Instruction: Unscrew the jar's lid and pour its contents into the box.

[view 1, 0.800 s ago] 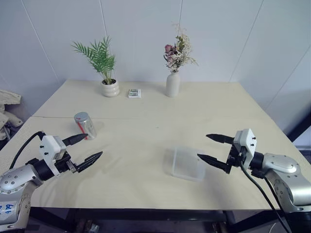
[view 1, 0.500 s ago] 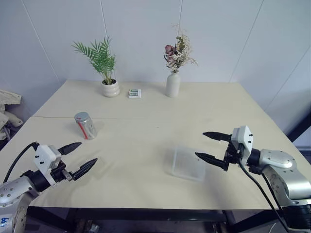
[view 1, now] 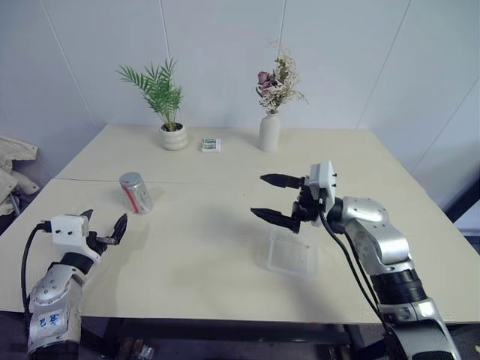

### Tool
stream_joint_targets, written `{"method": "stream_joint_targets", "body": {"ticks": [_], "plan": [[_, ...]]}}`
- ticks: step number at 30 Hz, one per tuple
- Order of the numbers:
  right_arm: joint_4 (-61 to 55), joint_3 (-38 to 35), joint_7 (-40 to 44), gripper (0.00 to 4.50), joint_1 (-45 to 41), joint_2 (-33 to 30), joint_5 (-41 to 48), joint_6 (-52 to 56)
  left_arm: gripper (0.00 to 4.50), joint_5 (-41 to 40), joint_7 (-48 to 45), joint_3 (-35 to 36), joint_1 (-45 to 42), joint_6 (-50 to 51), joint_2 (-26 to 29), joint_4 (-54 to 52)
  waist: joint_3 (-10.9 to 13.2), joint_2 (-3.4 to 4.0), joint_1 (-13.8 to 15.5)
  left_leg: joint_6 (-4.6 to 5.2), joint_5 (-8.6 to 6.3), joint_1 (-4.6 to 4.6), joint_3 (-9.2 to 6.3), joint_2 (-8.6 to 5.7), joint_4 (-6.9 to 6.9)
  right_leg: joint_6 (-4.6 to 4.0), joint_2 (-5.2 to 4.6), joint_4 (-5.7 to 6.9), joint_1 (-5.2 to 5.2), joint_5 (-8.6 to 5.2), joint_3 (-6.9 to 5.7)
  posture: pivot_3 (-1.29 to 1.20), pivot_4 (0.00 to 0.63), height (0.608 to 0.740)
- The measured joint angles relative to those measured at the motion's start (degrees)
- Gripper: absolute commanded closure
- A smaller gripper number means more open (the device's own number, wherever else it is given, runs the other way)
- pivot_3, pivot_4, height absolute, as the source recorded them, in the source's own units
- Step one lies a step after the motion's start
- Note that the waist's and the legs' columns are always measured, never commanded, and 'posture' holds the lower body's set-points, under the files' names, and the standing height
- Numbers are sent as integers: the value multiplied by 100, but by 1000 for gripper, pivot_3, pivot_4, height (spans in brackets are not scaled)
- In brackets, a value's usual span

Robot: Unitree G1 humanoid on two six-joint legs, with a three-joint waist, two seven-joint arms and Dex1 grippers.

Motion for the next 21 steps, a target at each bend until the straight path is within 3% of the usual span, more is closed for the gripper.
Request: {"method": "stream_joint_targets", "body": {"ticks": [9,21], "plan": [[-19,141,-218,0,-135,400,-96,-110,33,227,-553,-481,-1537,-694,340,2168,0,0,-2,-3,-5,-8,3,0,-7,2,0,-2,-9,-1,-3,0,150,740],[-435,145,-439,0,33,482,-82,-50,33,551,-528,-769,-2611,-1301,479,3848,0,0,-9,-3,-4,-7,3,0,-3,3,1,5,-10,-1,-4,0,150,740]]}}
